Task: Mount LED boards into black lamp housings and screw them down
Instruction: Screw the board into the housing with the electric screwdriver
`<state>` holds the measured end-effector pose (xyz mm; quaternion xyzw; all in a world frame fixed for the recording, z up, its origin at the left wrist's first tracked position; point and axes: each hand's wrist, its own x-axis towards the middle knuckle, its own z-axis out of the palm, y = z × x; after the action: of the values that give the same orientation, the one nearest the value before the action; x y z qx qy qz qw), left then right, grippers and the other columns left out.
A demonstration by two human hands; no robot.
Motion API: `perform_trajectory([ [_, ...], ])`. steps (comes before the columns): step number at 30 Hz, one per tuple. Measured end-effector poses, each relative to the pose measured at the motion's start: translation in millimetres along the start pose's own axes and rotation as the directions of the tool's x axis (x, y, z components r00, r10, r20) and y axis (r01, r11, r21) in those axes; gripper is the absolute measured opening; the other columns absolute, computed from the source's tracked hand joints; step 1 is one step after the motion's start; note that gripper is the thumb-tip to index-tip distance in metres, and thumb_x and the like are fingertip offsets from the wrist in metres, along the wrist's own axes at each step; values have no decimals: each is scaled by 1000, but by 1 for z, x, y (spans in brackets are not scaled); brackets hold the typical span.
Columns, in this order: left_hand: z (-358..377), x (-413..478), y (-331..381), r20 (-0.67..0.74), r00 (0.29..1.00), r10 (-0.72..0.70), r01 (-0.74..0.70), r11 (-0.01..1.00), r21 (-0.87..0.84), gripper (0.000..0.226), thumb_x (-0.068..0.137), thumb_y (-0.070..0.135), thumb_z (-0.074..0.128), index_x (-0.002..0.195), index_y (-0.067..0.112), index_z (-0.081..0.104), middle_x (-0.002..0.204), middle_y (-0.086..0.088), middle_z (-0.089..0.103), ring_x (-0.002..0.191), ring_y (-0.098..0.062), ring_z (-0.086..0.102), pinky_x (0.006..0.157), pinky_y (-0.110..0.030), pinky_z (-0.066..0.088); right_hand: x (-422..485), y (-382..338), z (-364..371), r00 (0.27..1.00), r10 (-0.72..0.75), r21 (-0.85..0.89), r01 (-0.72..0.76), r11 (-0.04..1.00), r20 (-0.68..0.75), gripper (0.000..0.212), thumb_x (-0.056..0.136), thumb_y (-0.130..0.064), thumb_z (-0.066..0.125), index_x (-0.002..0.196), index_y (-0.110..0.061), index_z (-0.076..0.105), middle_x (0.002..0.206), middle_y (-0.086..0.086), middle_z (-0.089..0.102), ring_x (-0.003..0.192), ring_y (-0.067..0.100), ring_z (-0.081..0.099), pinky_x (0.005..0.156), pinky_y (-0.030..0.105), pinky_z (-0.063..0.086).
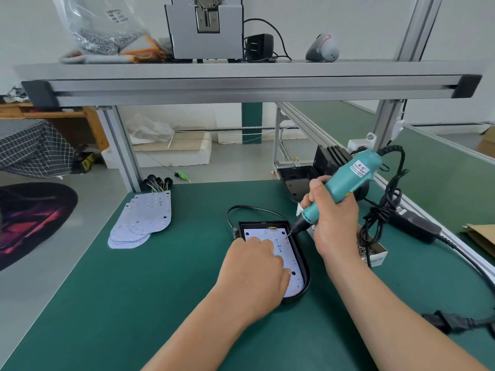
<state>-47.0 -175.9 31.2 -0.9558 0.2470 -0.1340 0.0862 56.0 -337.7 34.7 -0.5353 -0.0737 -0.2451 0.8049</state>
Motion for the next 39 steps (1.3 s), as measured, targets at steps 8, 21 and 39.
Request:
perform_trajectory([
  [8,-2,0,2,22,1000,15,-16,1000,14,41,107,30,43,67,25,35,71,2,35,68,-22,34,62,-38,21,9,0,18,916,31,-169,41,985,401,15,91,-27,78,92,-21,64,69,7,58,64,24,54,66,33,49],
  [21,-5,1,3,70,997,-21,23,1000,-22,32,105,26,46,73,25,49,72,1,36,60,-19,23,57,-37,12,18,-3,14,917,110,-74,-88,993,384,21,87,-22,80,103,-18,68,79,6,59,66,25,54,70,39,50],
  [39,-15,1,-19,350,803,-482,195,-343,-919,37,104,-8,43,124,11,68,102,-1,82,97,-16,79,78,-22,60,-11,-26,-21,967,256,524,-215,824,-6,13,98,-16,71,96,-18,59,75,-2,49,65,15,50,72,33,52],
])
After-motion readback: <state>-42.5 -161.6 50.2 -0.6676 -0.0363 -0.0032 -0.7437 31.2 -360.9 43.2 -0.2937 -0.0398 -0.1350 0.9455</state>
